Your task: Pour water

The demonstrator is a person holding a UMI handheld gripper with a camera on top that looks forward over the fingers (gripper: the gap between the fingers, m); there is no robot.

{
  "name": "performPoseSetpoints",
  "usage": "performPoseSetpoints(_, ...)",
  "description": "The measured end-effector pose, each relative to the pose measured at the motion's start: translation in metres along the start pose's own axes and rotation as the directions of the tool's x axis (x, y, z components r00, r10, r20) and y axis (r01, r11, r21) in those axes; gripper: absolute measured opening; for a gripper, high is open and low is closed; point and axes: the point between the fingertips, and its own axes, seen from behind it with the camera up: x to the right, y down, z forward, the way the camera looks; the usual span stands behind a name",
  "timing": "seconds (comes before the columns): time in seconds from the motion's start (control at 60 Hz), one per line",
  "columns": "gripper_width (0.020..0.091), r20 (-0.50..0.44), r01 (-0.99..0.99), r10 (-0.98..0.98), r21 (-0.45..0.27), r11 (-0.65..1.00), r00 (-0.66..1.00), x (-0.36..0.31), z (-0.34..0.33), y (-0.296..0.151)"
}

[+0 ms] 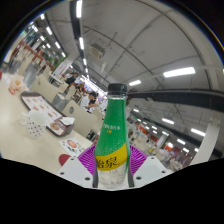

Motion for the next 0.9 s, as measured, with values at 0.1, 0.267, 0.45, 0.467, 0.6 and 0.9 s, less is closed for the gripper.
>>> performPoseSetpoints(0.1, 0.0397, -0.06, 0.392, -0.389, 0.046, 0.919, 0.919, -0.009, 0.033, -0.054)
performPoseSetpoints(0.267, 0.0396, -0.17, 0.904, -0.888, 0.093, 0.417, 0.427, -0.074, 0.073, -0.104)
performPoseSetpoints(0.45, 0.0396, -0.294, 0.986, -0.948, 0.074, -0.149, -0.122, -0.133, 0.099, -0.113)
performPoseSetpoints(0.467, 0.0396, -0.305, 0.981, -0.94, 0.069, -0.181, -0.152, -0.139, 0.099, -0.116)
performPoseSetpoints(0.6, 0.0394, -0.328, 0.954, -0.905, 0.038, -0.298, -0.27, -0.154, 0.108, -0.118)
performPoseSetpoints(0.9, 0.0395, -0.318, 0.989, -0.941, 0.128, 0.079, 0.117, -0.126, 0.121, -0.131)
